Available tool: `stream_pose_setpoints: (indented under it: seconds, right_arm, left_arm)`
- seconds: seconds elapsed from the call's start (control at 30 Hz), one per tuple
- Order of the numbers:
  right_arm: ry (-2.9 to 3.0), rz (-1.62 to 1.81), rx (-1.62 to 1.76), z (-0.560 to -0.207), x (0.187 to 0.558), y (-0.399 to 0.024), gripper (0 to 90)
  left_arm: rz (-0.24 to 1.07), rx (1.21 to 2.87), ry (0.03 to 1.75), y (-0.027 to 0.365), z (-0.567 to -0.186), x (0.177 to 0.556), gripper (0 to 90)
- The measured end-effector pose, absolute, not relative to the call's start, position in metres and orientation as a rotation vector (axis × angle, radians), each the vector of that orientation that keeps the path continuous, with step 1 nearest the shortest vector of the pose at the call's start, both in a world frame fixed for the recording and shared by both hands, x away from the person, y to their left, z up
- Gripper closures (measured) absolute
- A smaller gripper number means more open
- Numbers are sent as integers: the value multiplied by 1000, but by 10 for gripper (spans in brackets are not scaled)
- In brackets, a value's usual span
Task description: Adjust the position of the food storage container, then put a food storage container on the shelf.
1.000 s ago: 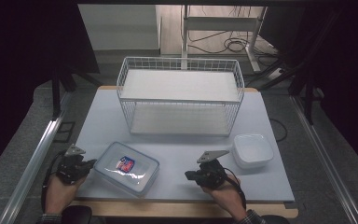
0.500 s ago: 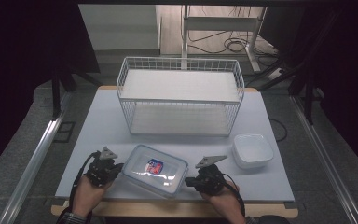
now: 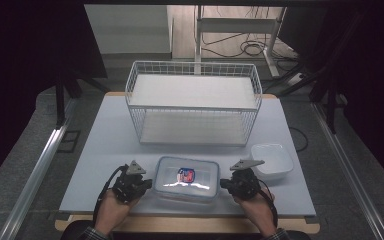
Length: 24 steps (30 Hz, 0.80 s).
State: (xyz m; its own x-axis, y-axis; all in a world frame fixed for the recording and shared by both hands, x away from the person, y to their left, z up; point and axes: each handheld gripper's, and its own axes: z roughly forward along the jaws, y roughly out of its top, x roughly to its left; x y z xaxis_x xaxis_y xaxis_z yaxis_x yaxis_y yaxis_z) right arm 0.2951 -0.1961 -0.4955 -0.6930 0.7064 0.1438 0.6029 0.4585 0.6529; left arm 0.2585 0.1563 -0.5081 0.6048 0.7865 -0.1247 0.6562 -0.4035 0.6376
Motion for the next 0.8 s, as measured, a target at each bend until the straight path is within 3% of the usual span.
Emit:
stream_pose_setpoints:
  seconds: [0.37, 0.5, 0.7, 0.8]
  right_arm:
    - [2509, 1017, 1136, -496, 305, -198, 884]
    - [2493, 1012, 1133, -494, 305, -201, 805]
    - [2454, 1026, 1130, -488, 302, -210, 618]
    - [2442, 1029, 1126, -485, 300, -212, 532]
  left_arm:
    - [237, 2172, 1093, 154, -508, 256, 884]
    - [271, 2149, 1109, 164, -508, 257, 699]
    - [332, 2096, 1121, 178, -511, 259, 304]
    - [346, 2089, 1110, 182, -514, 260, 183]
